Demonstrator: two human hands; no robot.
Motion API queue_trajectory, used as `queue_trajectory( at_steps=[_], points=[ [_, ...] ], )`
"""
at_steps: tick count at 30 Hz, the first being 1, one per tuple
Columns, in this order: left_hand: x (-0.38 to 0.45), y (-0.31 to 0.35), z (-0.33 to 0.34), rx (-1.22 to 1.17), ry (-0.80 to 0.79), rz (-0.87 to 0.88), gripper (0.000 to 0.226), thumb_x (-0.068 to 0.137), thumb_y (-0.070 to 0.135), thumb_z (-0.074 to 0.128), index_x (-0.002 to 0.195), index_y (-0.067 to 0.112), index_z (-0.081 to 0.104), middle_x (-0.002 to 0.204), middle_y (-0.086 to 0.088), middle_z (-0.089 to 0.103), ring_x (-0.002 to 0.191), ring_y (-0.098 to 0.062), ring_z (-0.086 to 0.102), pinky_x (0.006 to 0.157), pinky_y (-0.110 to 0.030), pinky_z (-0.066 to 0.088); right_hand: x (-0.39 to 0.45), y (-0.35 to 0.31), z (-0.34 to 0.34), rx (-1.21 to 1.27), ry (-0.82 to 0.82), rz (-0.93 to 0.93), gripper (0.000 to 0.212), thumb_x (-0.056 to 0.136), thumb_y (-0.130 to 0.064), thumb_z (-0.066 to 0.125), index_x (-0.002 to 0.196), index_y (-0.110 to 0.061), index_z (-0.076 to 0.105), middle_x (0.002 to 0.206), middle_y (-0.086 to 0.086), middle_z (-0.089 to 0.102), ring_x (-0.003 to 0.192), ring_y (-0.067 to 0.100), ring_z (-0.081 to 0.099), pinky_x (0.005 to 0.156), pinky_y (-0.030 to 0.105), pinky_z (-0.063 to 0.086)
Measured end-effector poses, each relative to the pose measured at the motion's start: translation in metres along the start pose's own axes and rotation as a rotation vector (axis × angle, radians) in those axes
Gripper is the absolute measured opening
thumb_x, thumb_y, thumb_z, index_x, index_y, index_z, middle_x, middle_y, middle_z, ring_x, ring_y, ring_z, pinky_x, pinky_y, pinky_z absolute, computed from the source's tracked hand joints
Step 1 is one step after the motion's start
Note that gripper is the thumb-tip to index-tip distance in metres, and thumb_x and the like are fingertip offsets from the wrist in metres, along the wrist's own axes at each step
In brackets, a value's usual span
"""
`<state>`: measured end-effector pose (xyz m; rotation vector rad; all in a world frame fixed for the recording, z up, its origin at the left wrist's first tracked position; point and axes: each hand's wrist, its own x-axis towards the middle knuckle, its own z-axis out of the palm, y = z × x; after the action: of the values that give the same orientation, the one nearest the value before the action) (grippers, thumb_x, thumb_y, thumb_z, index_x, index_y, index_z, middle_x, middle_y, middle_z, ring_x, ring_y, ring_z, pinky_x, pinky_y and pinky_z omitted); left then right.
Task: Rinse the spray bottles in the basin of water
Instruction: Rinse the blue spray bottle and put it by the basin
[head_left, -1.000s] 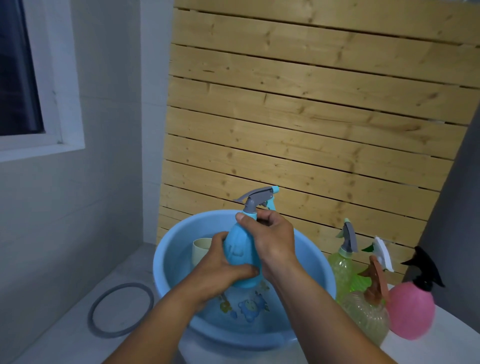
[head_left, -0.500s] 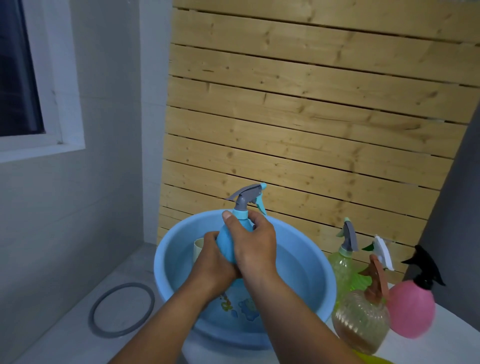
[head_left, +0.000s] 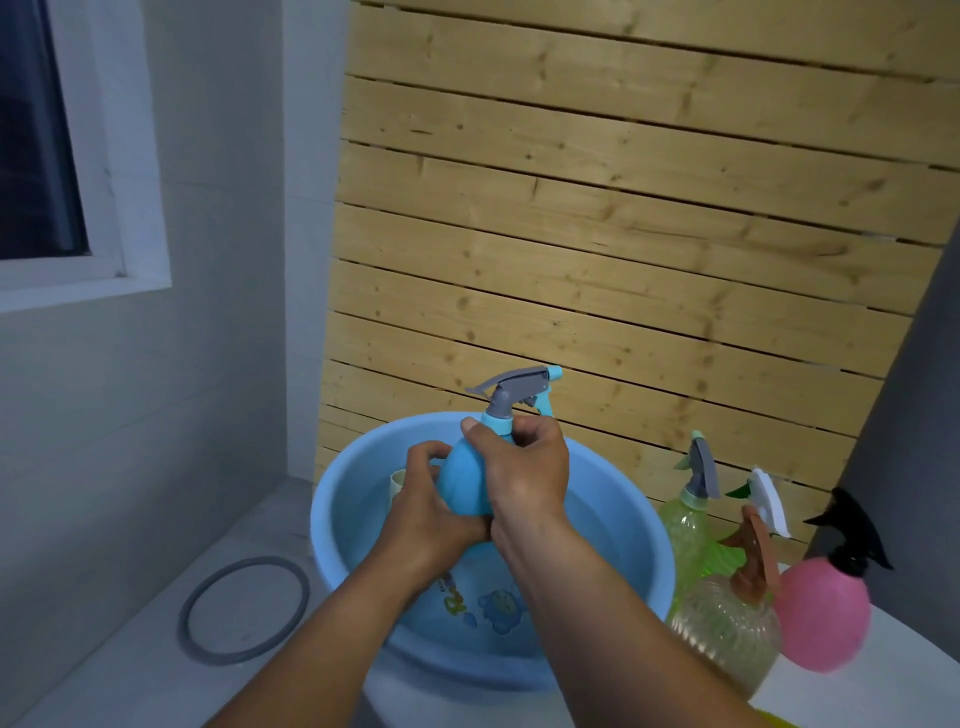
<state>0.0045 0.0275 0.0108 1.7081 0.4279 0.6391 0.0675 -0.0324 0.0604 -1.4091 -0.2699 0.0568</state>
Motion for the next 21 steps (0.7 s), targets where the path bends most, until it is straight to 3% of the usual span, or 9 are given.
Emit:
queue_trajectory(
  at_steps=[3, 5, 7, 10, 12, 16, 18, 21],
  points=[
    [0.002, -0.001, 0.000, 0.097, 0.059, -0.019, 0.080, 0.065, 0.026, 0.084, 0.124, 0.040, 0.032, 0.118, 0.003, 0.046, 0.091, -0.005, 0.056, 0.061, -0.019, 0.045, -0.006, 0.003, 0.007, -0.080, -0.012, -0.048, 0.033, 0.073, -0.029, 0.084, 0.082, -0.027, 0.052, 0.084, -0.005, 0.064, 0.077, 0.014, 0.065, 0.073, 0.034, 0.057],
    [0.003, 0.002, -0.001, 0.131, 0.023, -0.041, 0.088, 0.064, 0.033, 0.083, 0.135, 0.040, 0.031, 0.121, 0.003, 0.043, 0.094, -0.006, 0.055, 0.061, -0.018, 0.045, -0.007, 0.002, 0.006, -0.113, -0.032, -0.065, 0.033, 0.073, -0.029, 0.084, 0.081, -0.027, 0.052, 0.081, -0.006, 0.064, 0.075, 0.012, 0.065, 0.069, 0.030, 0.056],
    [0.001, 0.004, -0.003, 0.046, -0.068, -0.045, 0.092, 0.053, 0.035, 0.085, 0.133, 0.040, 0.039, 0.117, 0.006, 0.056, 0.093, -0.008, 0.063, 0.060, -0.018, 0.052, -0.003, 0.000, 0.001, -0.124, -0.072, -0.053, 0.032, 0.072, -0.029, 0.084, 0.082, -0.027, 0.054, 0.081, -0.006, 0.065, 0.073, 0.011, 0.065, 0.064, 0.025, 0.052],
    [-0.001, 0.006, -0.008, -0.094, -0.196, -0.089, 0.093, 0.050, 0.019, 0.087, 0.128, 0.046, 0.043, 0.106, 0.008, 0.069, 0.089, -0.008, 0.070, 0.074, -0.030, 0.060, 0.008, -0.009, -0.015, -0.071, -0.138, -0.005, 0.031, 0.072, -0.025, 0.085, 0.087, -0.021, 0.058, 0.085, 0.002, 0.067, 0.071, 0.014, 0.066, 0.061, 0.028, 0.052],
    [0.001, 0.010, -0.011, -0.060, -0.192, -0.107, 0.094, 0.047, 0.018, 0.088, 0.125, 0.047, 0.043, 0.108, 0.005, 0.067, 0.090, -0.010, 0.070, 0.077, -0.031, 0.060, 0.014, -0.015, -0.026, -0.023, -0.202, 0.022, 0.031, 0.073, -0.022, 0.084, 0.088, -0.015, 0.058, 0.079, 0.002, 0.067, 0.064, 0.012, 0.066, 0.054, 0.026, 0.052],
    [0.002, 0.018, -0.003, -0.010, -0.194, -0.133, 0.089, 0.041, 0.023, 0.093, 0.121, 0.032, 0.054, 0.103, 0.007, 0.070, 0.086, -0.008, 0.070, 0.075, -0.030, 0.060, 0.017, -0.021, -0.038, 0.059, -0.283, 0.099, 0.031, 0.072, -0.018, 0.084, 0.082, -0.016, 0.054, 0.069, 0.000, 0.065, 0.055, 0.010, 0.064, 0.048, 0.024, 0.049],
    [-0.002, 0.021, 0.008, 0.037, -0.151, -0.144, 0.089, 0.040, 0.029, 0.094, 0.119, 0.029, 0.053, 0.106, 0.006, 0.067, 0.092, -0.013, 0.067, 0.079, -0.034, 0.059, 0.017, -0.020, -0.036, 0.010, -0.223, 0.097, 0.033, 0.071, -0.018, 0.085, 0.082, -0.018, 0.053, 0.071, -0.001, 0.062, 0.054, 0.010, 0.061, 0.046, 0.022, 0.047],
    [-0.007, 0.024, 0.027, 0.219, 0.053, -0.112, 0.090, 0.046, 0.032, 0.094, 0.121, 0.024, 0.043, 0.115, -0.001, 0.057, 0.104, -0.021, 0.058, 0.087, -0.041, 0.053, 0.015, -0.016, -0.029, -0.071, -0.085, 0.048, 0.034, 0.071, -0.022, 0.084, 0.081, -0.019, 0.051, 0.072, -0.003, 0.059, 0.058, 0.011, 0.058, 0.050, 0.024, 0.044]
  ],
)
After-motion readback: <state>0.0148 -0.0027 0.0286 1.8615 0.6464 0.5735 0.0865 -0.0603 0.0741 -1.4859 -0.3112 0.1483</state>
